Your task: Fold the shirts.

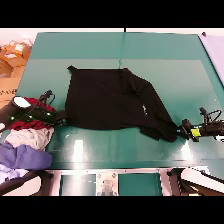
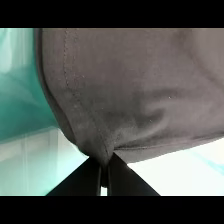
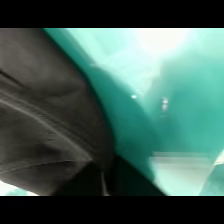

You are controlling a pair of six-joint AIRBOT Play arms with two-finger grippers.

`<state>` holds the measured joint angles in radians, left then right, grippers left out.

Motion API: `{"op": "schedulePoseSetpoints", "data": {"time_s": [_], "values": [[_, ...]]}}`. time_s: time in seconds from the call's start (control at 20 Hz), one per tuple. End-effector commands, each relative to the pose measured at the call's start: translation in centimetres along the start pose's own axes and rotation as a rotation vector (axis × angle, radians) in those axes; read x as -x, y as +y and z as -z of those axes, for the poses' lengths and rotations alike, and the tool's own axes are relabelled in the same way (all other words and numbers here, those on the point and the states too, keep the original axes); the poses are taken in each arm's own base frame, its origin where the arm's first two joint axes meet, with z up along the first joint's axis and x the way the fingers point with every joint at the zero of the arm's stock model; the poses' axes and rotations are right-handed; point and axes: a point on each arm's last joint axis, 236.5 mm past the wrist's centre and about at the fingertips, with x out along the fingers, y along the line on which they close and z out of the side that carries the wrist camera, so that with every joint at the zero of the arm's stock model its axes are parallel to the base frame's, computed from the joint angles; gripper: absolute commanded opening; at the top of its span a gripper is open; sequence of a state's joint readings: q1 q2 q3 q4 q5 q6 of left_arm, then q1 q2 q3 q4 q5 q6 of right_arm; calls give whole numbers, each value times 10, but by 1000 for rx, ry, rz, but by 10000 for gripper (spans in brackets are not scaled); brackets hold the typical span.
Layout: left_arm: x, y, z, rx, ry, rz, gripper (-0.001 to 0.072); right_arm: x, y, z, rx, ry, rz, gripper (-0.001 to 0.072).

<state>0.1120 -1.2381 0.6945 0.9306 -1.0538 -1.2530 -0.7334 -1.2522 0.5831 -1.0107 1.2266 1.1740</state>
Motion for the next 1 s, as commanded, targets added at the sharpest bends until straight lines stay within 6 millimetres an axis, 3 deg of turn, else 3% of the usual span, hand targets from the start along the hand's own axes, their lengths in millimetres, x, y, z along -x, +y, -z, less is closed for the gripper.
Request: {"op": "schedulePoseSetpoints", "data": {"time_s": [0.0, 0.1, 0.2, 0.3, 0.35, 0.45, 0.5, 0.6, 0.7, 0.8, 0.9, 0.95], "values": [[6, -5, 3, -45, 29, 8, 28, 6, 21, 10, 23, 58, -79, 11], [26, -23, -8, -93, 18, 28, 27, 28, 67, -6, 56, -14, -221, 10], [66, -54, -25, -168, -22, 53, 26, 66, 129, -16, 199, -99, -336, 9], [132, -99, -54, -271, -173, 57, 25, 123, 205, -20, 400, -255, -434, 9], [178, -129, -68, -335, -297, 62, 26, 162, 247, -14, 496, -354, -513, 9], [280, -192, -77, -492, -563, 63, 26, 264, 324, 12, 658, -617, -692, 10], [332, -225, -69, -576, -696, 68, 27, 318, 353, 32, 717, -770, -752, 10], [429, -287, -32, -730, -951, 84, 27, 402, 384, 77, 808, -1044, -770, 10], [504, -330, 19, -853, -1170, 89, 27, 454, 404, 127, 866, -1230, -769, 11], [545, -352, 61, -905, -1322, 115, 28, 489, 418, 165, 889, -1359, -794, 11], [569, -358, 91, -926, -1432, 114, 27, 520, 424, 191, 898, -1504, -813, 11], [573, -357, 97, -925, -1450, 103, 27, 534, 425, 199, 894, -1572, -819, 11]]}}
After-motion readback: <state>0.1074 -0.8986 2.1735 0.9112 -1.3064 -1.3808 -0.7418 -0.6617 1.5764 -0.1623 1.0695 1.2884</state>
